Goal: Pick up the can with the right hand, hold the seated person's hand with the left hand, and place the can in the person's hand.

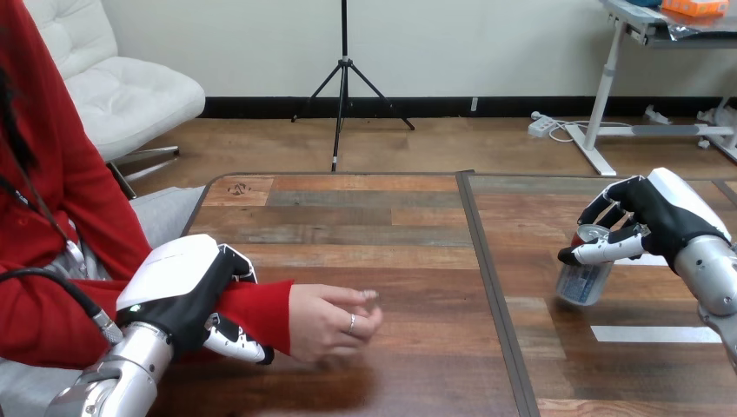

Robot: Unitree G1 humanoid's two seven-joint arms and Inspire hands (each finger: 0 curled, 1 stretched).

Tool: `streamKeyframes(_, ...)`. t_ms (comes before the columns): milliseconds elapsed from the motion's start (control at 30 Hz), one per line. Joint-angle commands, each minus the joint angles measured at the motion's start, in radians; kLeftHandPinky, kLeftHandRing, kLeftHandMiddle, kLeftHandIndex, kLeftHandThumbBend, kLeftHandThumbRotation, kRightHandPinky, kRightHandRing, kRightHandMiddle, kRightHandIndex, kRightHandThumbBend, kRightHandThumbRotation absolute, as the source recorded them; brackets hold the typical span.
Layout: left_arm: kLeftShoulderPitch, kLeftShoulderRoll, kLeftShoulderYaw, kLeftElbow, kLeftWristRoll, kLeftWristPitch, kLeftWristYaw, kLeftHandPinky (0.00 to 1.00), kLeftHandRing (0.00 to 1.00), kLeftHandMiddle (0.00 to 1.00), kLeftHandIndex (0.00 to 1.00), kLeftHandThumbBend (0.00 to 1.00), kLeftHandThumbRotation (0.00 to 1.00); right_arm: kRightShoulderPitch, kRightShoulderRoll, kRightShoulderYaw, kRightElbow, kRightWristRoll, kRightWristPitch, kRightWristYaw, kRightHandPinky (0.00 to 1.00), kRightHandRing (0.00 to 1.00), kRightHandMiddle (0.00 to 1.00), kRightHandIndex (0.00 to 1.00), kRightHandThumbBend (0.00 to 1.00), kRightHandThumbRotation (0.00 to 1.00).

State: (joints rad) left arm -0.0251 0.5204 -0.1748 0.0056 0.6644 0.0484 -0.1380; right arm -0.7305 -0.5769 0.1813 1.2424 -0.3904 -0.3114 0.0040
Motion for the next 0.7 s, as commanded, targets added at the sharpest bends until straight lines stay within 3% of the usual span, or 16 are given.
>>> streamKeyframes(0,-0.201,-0.008,0.076,-0.118,-0.052,-0.107,0.091,0.22,0.27,0.32,0.32,0.83,0.00,-0.082,0.021,-0.015,-0.059,0.016,-0.018,-0.022,0.32,0.37,0.43,0.49,0.68,0.00)
streamKeyframes(667,-0.274,-0.025,0.091,-0.097,-0.078,-0.160,0.132,0.20,0.25,0.30,0.30,0.86,0.00,-0.108,0.034,-0.013,-0.087,0.013,-0.012,-0.021,0.34,0.38,0.44,0.50,0.67,0.00)
